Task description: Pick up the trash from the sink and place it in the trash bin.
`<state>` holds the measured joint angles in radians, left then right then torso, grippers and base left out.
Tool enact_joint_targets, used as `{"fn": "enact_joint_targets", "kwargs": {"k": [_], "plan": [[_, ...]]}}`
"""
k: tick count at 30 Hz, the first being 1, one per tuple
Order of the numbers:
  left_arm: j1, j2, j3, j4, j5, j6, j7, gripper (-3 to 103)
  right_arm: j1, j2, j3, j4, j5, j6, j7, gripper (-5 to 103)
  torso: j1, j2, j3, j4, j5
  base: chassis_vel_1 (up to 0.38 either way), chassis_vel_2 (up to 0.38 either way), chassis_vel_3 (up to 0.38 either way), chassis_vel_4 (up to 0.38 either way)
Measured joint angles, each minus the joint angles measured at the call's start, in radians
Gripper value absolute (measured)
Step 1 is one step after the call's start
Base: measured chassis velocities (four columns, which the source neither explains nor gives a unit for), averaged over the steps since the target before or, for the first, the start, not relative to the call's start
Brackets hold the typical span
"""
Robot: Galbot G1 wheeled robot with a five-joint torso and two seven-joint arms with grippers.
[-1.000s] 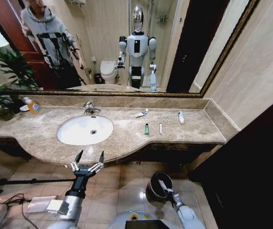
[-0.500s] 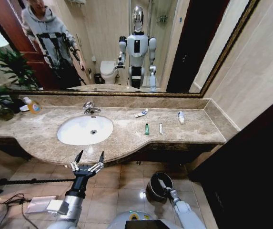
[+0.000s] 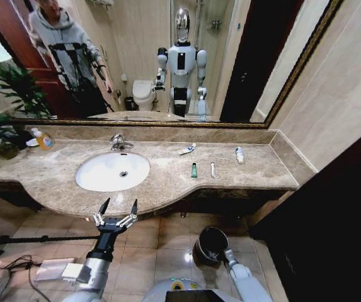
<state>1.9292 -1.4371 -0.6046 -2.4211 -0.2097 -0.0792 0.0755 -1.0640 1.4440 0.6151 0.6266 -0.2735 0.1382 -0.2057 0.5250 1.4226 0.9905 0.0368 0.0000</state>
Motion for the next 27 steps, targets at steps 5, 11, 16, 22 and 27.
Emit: {"fn": "enact_joint_targets", "kwargs": {"k": [5, 11, 16, 22, 27], "plan": [[0.000, 0.000, 0.000, 0.000, 0.000, 0.000, 0.000, 100, -0.022, -0.001, 0.000, 0.039, -0.003, 0.000, 0.000, 88, 0.000, 0.000, 0.000, 0.0000, 0.0000, 0.000, 0.000, 0.000, 0.000], [0.000, 0.000, 0.000, 0.000, 0.000, 0.000, 0.000, 100, -0.119, -0.016, 0.003, 0.185, 0.036, 0.025, 0.014, 100, 0.000, 0.000, 0.000, -0.0001, -0.0001, 0.000, 0.000, 0.000, 0.000], [0.000, 0.000, 0.000, 0.000, 0.000, 0.000, 0.000, 100, -0.232, -0.035, -0.004, 0.369, 0.097, 0.000, 0.014, 100, 0.000, 0.000, 0.000, -0.0001, 0.0001, 0.000, 0.000, 0.000, 0.000], [0.000, 0.000, 0.000, 0.000, 0.000, 0.000, 0.000, 100, -0.300, -0.039, 0.018, 0.491, 0.154, 0.064, 0.038, 100, 0.000, 0.000, 0.000, -0.0001, -0.0001, 0.000, 0.000, 0.000, 0.000], [0.000, 0.000, 0.000, 0.000, 0.000, 0.000, 0.000, 100, -0.349, -0.035, 0.041, 0.569, 0.183, 0.174, 0.076, 100, 0.000, 0.000, 0.000, 0.0001, 0.0000, 0.000, 0.000, 0.000, 0.000]]}}
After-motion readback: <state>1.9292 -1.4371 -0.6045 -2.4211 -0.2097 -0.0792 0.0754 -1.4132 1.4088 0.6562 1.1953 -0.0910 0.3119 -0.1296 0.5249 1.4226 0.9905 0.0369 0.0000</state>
